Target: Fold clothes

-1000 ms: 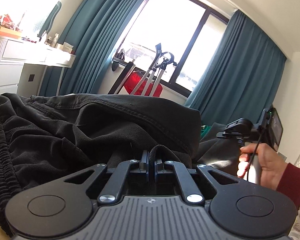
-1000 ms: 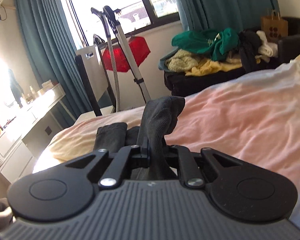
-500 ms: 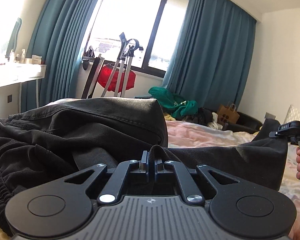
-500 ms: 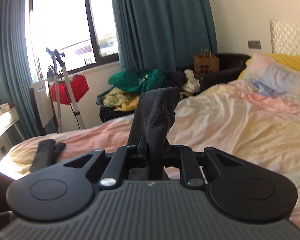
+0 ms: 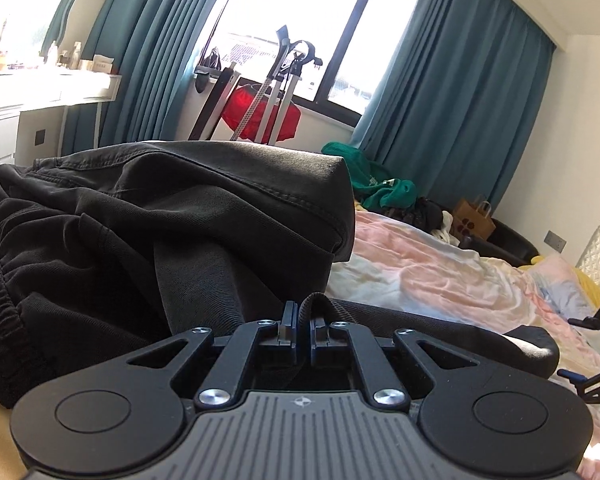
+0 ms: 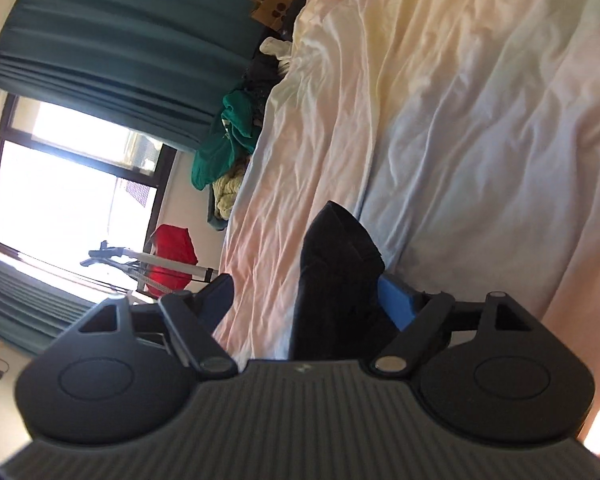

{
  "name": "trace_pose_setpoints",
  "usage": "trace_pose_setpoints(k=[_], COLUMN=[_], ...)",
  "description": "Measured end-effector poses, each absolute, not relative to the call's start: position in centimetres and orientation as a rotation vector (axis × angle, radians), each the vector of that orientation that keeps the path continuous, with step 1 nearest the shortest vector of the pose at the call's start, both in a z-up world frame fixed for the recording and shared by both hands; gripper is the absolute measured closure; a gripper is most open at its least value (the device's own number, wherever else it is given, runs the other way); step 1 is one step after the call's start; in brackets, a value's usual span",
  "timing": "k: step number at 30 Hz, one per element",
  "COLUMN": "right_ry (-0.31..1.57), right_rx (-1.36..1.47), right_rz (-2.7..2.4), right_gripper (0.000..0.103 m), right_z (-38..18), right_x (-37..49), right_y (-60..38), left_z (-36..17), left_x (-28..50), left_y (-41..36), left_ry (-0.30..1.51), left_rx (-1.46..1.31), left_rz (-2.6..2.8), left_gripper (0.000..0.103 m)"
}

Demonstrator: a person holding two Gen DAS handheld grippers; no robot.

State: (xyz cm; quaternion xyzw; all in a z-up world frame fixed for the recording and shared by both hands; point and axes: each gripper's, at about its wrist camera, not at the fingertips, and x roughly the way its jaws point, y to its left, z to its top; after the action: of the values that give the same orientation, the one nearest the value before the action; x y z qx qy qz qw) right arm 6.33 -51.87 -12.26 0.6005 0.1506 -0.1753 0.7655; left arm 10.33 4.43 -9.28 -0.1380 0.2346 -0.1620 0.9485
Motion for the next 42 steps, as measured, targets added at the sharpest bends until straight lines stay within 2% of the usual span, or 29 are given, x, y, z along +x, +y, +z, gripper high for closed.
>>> trace_pose_setpoints(k=[4,7,8,9,16,22,23,24,26,29,35,39,42], right_ry=[0.493,0.498,0.493,0.521,0.458,0.503,0.510,0.505,0.484,0.392,-0.003,0.057,0.228], right_rx=[1.245,1.204,1.211,1.219,1.370,1.302,1.279,1.244,1.185,1.150,1.005,0.915,1.105], right_rz=[-0.430,-0.554,-0.577,-0.591,-0.454,-0.373,-0.369,-0.372,-0.382,-0.408,-0.423,-0.601,-0.719], right_gripper=[0.024,0.040,0.057,0.067,0.066,0.066,0.071,0.089,0.095,0.096,0.097,0.097,0.095], right_z=[-13.3,-13.4,-13.6,-14.0,-16.4,-16.7,-16.5,-16.0,-14.8,-12.8,-7.2,-6.1,-9.4], right_x=[8.0,7.7,7.4,7.5,9.1,12.1,12.4,12.5,12.5,11.5,7.1,5.5,4.4], right_y=[-50.8,-49.2,-48.8,-48.4,-48.6,-48.3,-48.3,-48.2,-48.3,-48.8,-49.7,-50.0,-51.7], left_z=[-9.2,-9.4,-9.6,-9.8,-10.2,-10.2,-10.2,-10.1,-10.0,-9.7,-8.4,-8.6,-9.3], left_x=[10.4,10.8,11.0,11.2,11.9,11.8,11.8,11.7,11.5,11.1,8.4,7.5,7.8], left_y=[5.0,5.5,5.6,5.7,6.5,6.5,6.5,6.4,6.1,5.7,3.7,2.1,1.3], left_ry=[0.487,0.501,0.511,0.519,0.539,0.541,0.540,0.533,0.522,0.511,0.423,0.455,0.511], left_rx=[-0.333,-0.361,-0.368,-0.375,-0.417,-0.433,-0.433,-0.427,-0.410,-0.395,-0.326,-0.254,-0.206], left_rz=[-0.307,-0.292,-0.284,-0.277,-0.261,-0.260,-0.264,-0.267,-0.276,-0.301,-0.396,-0.422,-0.402], left_gripper=[0.097,0.097,0.097,0.097,0.097,0.097,0.097,0.097,0.097,0.097,0.093,0.091,0.091])
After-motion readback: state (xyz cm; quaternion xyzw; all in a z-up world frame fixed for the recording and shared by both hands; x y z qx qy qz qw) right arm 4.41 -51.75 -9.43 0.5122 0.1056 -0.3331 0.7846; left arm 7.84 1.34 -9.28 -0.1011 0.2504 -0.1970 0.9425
